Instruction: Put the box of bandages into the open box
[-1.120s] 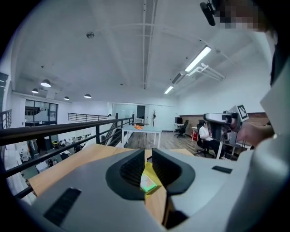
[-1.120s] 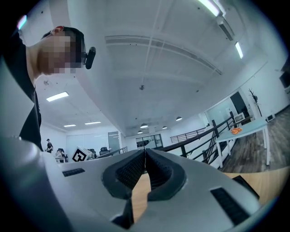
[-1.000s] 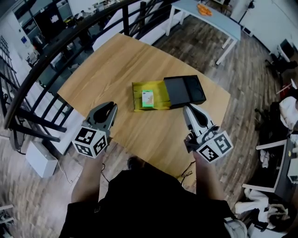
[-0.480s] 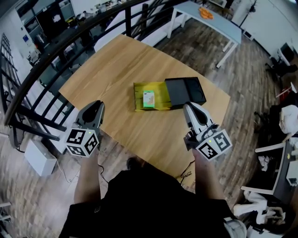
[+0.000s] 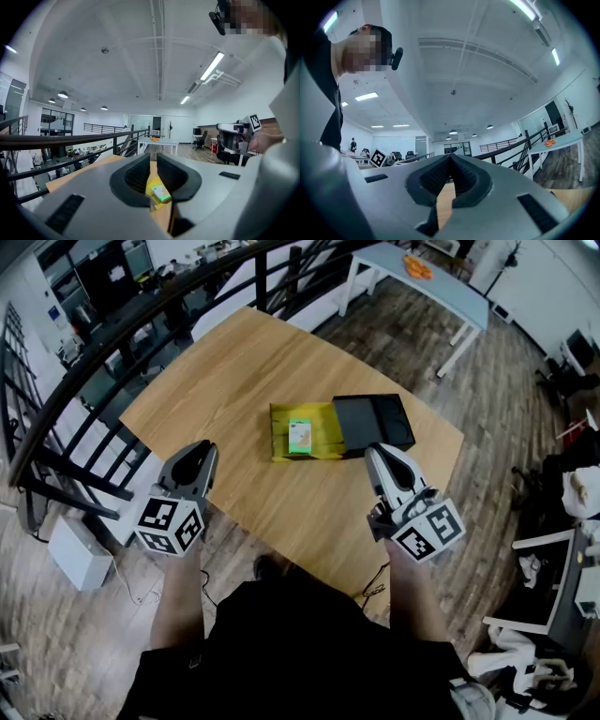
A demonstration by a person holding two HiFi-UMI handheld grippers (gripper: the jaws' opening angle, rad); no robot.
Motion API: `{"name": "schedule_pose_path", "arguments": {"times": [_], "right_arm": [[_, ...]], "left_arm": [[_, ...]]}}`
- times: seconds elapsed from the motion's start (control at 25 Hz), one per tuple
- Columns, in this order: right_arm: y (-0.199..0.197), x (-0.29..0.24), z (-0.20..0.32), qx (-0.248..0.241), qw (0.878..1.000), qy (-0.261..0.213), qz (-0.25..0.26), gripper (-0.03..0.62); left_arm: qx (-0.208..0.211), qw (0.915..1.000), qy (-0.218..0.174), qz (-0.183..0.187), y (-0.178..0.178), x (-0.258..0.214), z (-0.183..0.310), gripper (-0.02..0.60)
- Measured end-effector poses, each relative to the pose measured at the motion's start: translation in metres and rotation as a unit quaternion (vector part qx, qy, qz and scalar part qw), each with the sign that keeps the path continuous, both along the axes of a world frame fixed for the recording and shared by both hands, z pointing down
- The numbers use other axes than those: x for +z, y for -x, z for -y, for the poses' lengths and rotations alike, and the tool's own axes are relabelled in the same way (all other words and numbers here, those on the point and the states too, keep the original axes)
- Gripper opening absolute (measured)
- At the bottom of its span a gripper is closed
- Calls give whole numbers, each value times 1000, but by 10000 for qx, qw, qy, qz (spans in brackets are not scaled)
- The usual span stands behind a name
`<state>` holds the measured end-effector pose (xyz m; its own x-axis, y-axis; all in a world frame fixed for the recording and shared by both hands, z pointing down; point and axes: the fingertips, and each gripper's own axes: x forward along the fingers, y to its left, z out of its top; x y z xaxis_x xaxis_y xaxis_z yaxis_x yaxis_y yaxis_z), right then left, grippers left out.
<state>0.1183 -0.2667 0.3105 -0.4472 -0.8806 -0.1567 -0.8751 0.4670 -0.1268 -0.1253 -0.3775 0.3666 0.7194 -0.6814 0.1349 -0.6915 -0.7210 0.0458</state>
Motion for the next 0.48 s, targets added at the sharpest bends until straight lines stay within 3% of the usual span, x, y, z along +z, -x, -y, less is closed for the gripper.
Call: {"name": "schedule_pose_path", "arguments": {"times": [0.48], "right_arm": [[0,3,0,-24,10000,36,42,35]], "left_arm": [[133,9999,55,7,-13,3,-3,52]]}}
